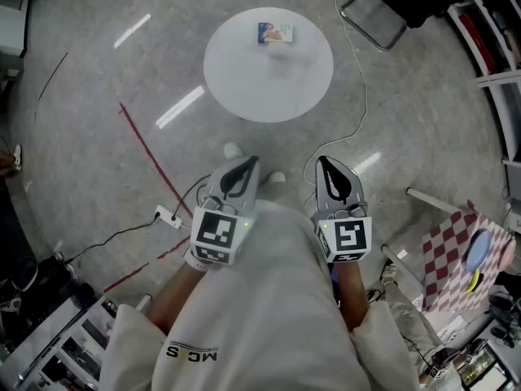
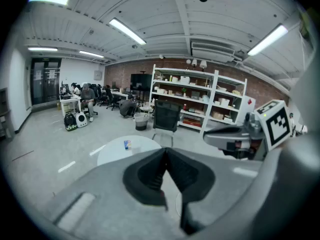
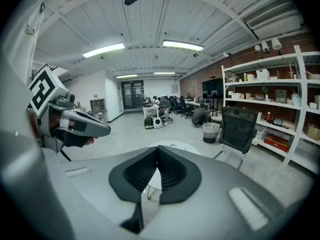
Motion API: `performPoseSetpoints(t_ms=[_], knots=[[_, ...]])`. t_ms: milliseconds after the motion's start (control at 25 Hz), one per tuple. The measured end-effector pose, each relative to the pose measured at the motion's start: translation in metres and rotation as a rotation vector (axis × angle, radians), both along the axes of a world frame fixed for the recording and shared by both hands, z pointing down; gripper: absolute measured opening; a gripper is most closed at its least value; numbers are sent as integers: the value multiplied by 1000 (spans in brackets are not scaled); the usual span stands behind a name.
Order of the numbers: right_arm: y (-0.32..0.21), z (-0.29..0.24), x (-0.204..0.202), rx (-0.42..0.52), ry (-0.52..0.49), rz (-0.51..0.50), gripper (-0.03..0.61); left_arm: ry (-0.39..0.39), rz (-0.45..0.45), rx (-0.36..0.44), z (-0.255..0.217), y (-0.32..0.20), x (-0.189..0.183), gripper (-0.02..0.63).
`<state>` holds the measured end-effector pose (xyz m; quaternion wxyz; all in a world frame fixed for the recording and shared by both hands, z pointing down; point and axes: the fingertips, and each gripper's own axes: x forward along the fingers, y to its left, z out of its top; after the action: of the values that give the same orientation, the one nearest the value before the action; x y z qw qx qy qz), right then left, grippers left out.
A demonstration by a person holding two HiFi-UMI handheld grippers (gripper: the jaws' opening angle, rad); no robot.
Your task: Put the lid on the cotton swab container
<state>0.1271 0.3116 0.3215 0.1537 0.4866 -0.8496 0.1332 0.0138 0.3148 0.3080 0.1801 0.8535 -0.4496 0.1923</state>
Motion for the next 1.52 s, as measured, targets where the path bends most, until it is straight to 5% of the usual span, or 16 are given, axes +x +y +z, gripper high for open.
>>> performPoseSetpoints(t_ms=[360, 560, 760, 1200, 1520], knots=[[24, -11, -4, 14, -16, -27, 0, -44, -20, 16, -11, 24, -3, 0], [18, -16, -9, 11, -123, -31, -2, -40, -74, 6, -6, 22, -18, 0], [-6, -10, -29, -24, -93, -56, -2, -23, -109, -15, -6, 3, -41, 0], [-127, -4, -104, -79, -54, -73, -2, 21, -58, -84, 15, -132, -107, 0], [-229, -14, -166, -38, 38, -33, -2, 32, 80, -77, 8, -241, -161, 0]])
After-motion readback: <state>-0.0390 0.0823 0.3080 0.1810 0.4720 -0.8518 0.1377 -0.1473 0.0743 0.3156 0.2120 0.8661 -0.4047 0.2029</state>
